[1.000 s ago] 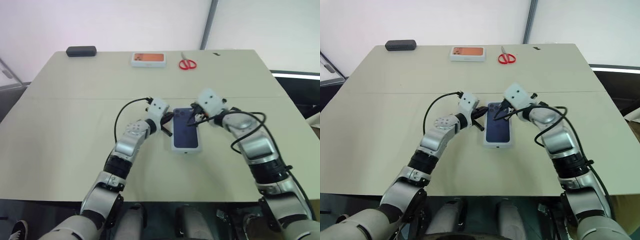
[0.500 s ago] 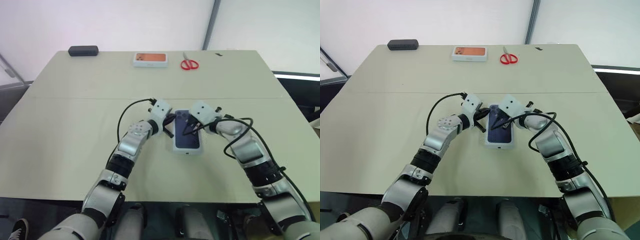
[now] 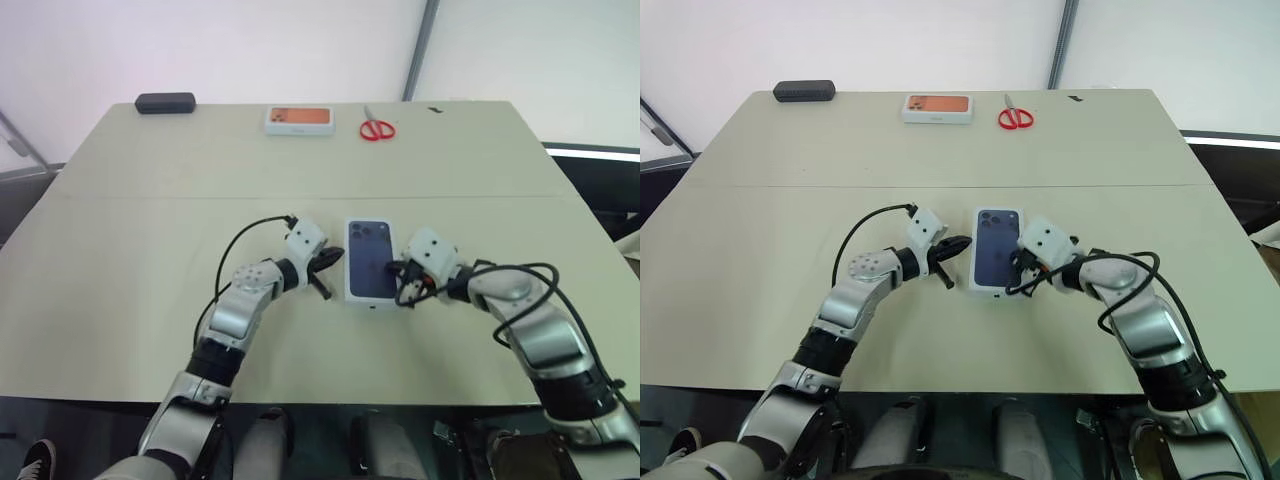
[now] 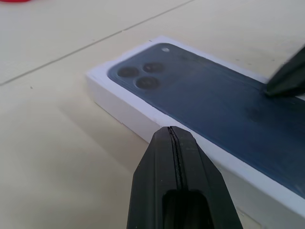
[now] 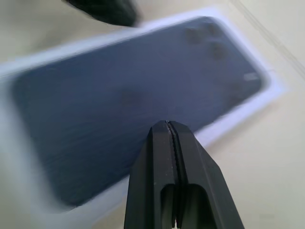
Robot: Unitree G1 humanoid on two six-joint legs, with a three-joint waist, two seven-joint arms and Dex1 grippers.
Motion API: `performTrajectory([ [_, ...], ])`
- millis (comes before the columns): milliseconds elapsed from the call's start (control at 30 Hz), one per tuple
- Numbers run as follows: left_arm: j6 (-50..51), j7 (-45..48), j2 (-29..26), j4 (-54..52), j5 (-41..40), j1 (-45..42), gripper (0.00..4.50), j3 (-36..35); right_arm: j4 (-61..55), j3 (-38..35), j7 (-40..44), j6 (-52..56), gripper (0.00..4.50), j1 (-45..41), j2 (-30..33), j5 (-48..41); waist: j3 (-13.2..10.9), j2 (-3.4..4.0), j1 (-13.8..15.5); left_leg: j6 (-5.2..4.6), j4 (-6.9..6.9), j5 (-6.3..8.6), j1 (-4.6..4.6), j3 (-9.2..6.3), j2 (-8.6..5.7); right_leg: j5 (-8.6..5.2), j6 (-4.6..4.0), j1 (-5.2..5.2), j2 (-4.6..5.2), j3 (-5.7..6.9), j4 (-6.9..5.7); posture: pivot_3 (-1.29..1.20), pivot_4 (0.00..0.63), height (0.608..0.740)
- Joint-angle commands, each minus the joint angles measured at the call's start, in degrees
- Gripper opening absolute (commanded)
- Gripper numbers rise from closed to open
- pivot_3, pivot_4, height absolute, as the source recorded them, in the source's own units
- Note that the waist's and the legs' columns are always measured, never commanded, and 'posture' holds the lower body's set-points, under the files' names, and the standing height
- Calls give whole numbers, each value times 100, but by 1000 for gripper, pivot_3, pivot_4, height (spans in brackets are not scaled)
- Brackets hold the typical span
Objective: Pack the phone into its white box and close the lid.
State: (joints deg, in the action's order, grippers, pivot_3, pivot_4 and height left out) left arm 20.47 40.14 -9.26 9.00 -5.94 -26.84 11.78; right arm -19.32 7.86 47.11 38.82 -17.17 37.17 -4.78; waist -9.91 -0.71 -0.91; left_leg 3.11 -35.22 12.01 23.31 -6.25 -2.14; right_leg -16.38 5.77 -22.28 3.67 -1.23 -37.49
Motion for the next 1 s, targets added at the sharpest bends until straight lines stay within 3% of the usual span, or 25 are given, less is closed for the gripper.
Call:
performTrajectory([
  [33,314,394,-130,-502,-418,241,0,19,-233,-23,82,-105,37,94,223,-38,-1,0,8,0,0,0,1,1,-1,0,0,-1,0,1,0,0,150,740],
  [100,405,421,-244,-636,-478,283,0,-53,-225,-59,43,-58,37,98,228,-111,-2,-2,19,0,-1,0,5,0,0,0,0,-3,2,1,2,0,150,740],
  [233,667,314,-373,-837,-918,154,1268,-581,-116,-579,-91,386,0,-272,-210,-813,-5,-2,-3,0,-1,0,8,-6,2,0,-1,-6,2,2,2,0,150,740],
  [333,867,196,-491,-970,-1186,-8,2801,-963,-28,-941,-175,434,859,-538,-378,-1136,-6,0,1,0,0,0,8,-7,4,0,-1,-13,-1,-1,-2,0,150,740],
  [433,821,345,-913,-1050,-1166,-16,4396,-1064,89,-1067,-120,240,2414,-572,-273,-1217,-5,-1,11,0,3,0,8,-7,2,0,-1,-11,-1,1,1,0,150,740],
  [567,602,807,-1681,-1201,-1331,195,4500,-1401,195,-1156,48,-141,4454,-472,-14,-1240,-7,1,2,0,8,0,10,0,2,0,-1,-15,1,-1,5,0,150,740],
  [733,270,939,-2196,-1441,-1462,821,4500,-1868,283,-1264,-19,-725,4454,-224,120,-1156,-8,3,7,0,8,0,9,-1,9,0,-2,-15,3,-5,5,0,150,740],
  [1000,274,936,-2614,-1470,-1709,1844,4500,-2513,60,-1533,528,-1249,4454,570,609,-1358,-9,4,22,-2,9,2,12,-1,13,-1,-3,-15,15,-6,9,0,150,740],
])
